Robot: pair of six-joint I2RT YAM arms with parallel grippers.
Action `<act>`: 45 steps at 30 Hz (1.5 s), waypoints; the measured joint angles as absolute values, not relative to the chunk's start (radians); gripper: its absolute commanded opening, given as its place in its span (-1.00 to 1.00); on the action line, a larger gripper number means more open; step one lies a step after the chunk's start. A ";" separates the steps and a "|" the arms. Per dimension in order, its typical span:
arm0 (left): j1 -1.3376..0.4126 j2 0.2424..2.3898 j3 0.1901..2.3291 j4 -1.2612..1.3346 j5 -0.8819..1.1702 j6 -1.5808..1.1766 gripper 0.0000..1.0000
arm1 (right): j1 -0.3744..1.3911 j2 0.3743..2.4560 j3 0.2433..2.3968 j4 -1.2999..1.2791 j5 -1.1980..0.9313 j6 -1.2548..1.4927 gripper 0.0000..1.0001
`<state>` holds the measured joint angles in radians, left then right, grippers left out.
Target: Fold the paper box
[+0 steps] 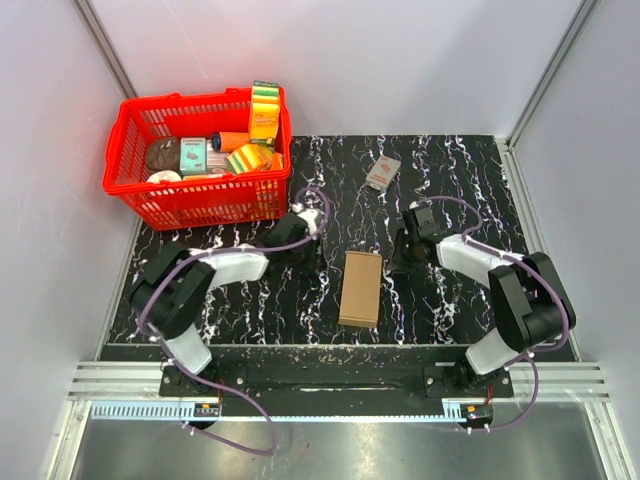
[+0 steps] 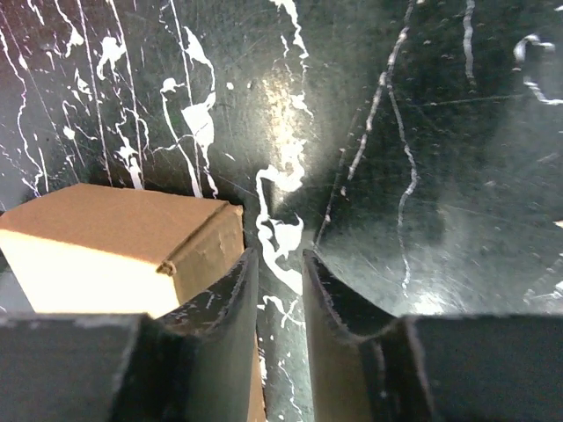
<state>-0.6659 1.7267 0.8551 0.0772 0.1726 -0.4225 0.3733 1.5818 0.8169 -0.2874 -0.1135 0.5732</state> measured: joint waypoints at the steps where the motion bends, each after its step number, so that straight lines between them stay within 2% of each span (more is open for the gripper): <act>1: -0.652 1.699 0.836 0.068 0.157 -0.422 0.05 | 0.373 1.570 0.822 -0.303 -0.096 0.570 -0.12; 3: -0.624 1.632 0.801 0.041 0.114 -0.425 0.16 | 0.373 1.532 0.826 -0.335 -0.047 0.568 0.05; 4: -0.616 1.591 0.787 0.024 0.091 -0.427 0.19 | 0.373 1.505 0.825 -0.348 -0.022 0.569 0.22; 6: -0.615 1.514 0.772 -0.006 0.064 -0.425 0.31 | 0.372 1.446 0.821 -0.364 0.023 0.575 0.36; 7: -0.616 1.485 0.769 -0.017 0.057 -0.422 0.35 | 0.372 1.405 0.815 -0.366 0.049 0.580 0.51; 9: -0.619 1.409 0.764 -0.044 0.038 -0.415 0.57 | 0.372 1.324 0.803 -0.371 0.096 0.587 0.69; 11: -0.621 1.297 0.745 -0.084 0.011 -0.408 0.80 | 0.371 1.239 0.789 -0.373 0.138 0.584 0.84; 14: -0.621 1.186 0.717 -0.121 -0.016 -0.402 0.93 | 0.371 1.166 0.780 -0.373 0.173 0.582 0.98; 21: -0.621 0.866 0.626 -0.253 -0.132 -0.431 0.95 | 0.371 1.038 0.701 -0.332 0.226 0.579 0.99; 32: -0.624 0.662 0.494 -0.369 -0.200 -0.529 0.96 | 0.370 0.716 0.387 -0.011 0.359 0.437 0.99; 39: -0.625 0.508 0.453 -0.381 -0.212 -0.550 0.96 | 0.370 0.802 0.418 0.022 0.437 0.339 0.99; 45: -0.626 0.470 0.447 -0.400 -0.226 -0.559 0.96 | 0.370 0.908 0.452 0.022 0.522 0.296 0.99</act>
